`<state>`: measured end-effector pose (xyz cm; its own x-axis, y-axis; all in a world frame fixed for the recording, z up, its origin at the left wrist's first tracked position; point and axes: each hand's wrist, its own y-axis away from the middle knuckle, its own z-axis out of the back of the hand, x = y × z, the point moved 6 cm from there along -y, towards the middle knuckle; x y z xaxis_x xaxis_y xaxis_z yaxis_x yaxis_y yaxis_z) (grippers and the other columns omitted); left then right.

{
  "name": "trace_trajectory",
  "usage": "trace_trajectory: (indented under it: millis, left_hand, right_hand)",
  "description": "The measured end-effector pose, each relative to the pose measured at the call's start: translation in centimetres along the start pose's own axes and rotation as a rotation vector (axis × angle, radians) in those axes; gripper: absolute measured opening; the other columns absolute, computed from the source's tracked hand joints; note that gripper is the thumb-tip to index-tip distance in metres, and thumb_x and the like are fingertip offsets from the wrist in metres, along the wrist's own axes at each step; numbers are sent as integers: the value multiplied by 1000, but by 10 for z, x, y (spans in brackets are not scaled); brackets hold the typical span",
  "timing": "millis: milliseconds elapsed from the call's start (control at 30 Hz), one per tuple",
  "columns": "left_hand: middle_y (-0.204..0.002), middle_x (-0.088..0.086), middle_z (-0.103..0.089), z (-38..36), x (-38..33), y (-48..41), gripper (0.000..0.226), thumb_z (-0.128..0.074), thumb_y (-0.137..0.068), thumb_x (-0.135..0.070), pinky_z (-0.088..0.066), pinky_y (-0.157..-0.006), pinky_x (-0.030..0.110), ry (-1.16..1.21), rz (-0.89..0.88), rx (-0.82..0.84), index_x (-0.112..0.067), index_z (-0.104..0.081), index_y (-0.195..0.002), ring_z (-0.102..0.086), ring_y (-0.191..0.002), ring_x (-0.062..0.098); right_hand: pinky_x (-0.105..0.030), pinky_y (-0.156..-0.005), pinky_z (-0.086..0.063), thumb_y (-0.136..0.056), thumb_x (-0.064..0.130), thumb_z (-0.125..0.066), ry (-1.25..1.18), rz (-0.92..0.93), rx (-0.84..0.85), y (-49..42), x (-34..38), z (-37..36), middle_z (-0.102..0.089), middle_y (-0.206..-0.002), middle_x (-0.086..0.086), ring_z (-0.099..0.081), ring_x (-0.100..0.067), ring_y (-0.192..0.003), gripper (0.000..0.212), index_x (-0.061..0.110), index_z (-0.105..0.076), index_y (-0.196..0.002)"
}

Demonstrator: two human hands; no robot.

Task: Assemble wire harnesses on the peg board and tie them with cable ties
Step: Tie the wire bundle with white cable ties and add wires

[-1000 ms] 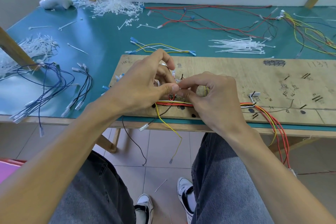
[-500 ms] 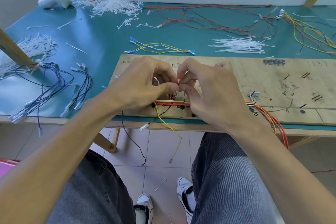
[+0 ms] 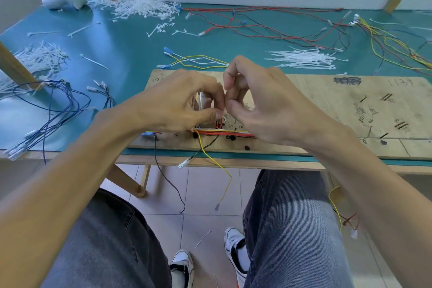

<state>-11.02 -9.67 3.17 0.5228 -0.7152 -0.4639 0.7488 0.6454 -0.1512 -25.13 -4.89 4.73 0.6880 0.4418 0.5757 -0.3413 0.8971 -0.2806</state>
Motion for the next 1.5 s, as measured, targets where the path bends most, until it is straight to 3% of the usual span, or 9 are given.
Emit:
trace_trajectory:
  millis: [200,500,633,800,933,1033,1233,1400,1500]
  left_hand:
    - [-77,-9,-67,-5,8,-6,1,-79,-94,-27,-39,-62,13,137,21,90,-28,-79,-94,-56,-67,4]
    - [-101,-2,-68,-7,11,-8,4,-80,-92,-25,-49,-78,35,42,-83,105,-26,-81,-96,-61,-91,19]
    - [-91,-21,-63,-6,8,-6,17,-83,-88,-21,-38,-69,7,61,-117,53,-37,-76,-86,-57,-81,1]
    - [-79,-36,-55,-9,7,-6,44,-80,-90,-18,-35,-63,3,102,-124,54,-53,-58,-73,-49,-71,-7]
    - [-96,-22,-59,-9,6,-7,3,-76,-92,-32,-41,-74,13,39,-141,52,-34,-76,-90,-55,-87,4]
    - [-103,-13,-66,-9,7,-9,5,-81,-91,-22,-47,-82,34,32,-138,38,-24,-82,-96,-61,-94,16]
    - [-99,-13,-65,-9,7,-11,11,-83,-88,-18,-47,-80,32,45,-102,62,-26,-83,-95,-59,-91,11]
    - [-91,-8,-63,-10,4,-11,12,-86,-86,-24,-47,-82,34,44,-64,65,-34,-80,-88,-58,-90,11]
    - [-85,-9,-59,-8,2,-10,33,-82,-89,-21,-43,-76,31,66,-65,80,-47,-65,-78,-54,-83,8]
  right_hand:
    - [-22,-66,-44,-88,3,-67,-38,-35,60,-6,-6,0,-74,-79,5,-64,-15,-75,26,19,-50,-101]
    - [-46,-73,-53,-90,2,-69,-147,-50,67,-15,2,12,-78,-78,5,-66,-27,-71,25,17,-53,-101]
    - [-46,-72,-56,-91,-3,-68,-194,-30,122,-22,10,7,-77,-78,-2,-69,-29,-70,22,11,-55,-102]
    - [-43,-73,-54,-92,0,-67,-135,-8,127,-23,12,3,-77,-79,3,-70,-25,-73,21,13,-55,-103]
    - [-40,-74,-53,-91,5,-69,-74,11,83,-19,11,9,-75,-79,7,-67,-17,-72,20,16,-58,-102]
    - [-48,-76,-53,-91,3,-69,-135,-2,94,-16,10,11,-75,-80,2,-66,-25,-73,20,14,-57,-103]
    - [-55,-73,-56,-90,-8,-68,-338,-62,42,-17,6,13,-77,-81,-10,-68,-38,-74,28,13,-53,-100]
    - [-23,-63,-47,-85,68,-69,-95,-182,-28,2,-18,16,-76,-85,10,-68,-11,-73,47,25,-62,-104]
    - [-30,-62,-48,-79,88,-51,207,-218,34,10,-21,3,-67,-70,13,-62,-5,-68,60,31,-67,-84]
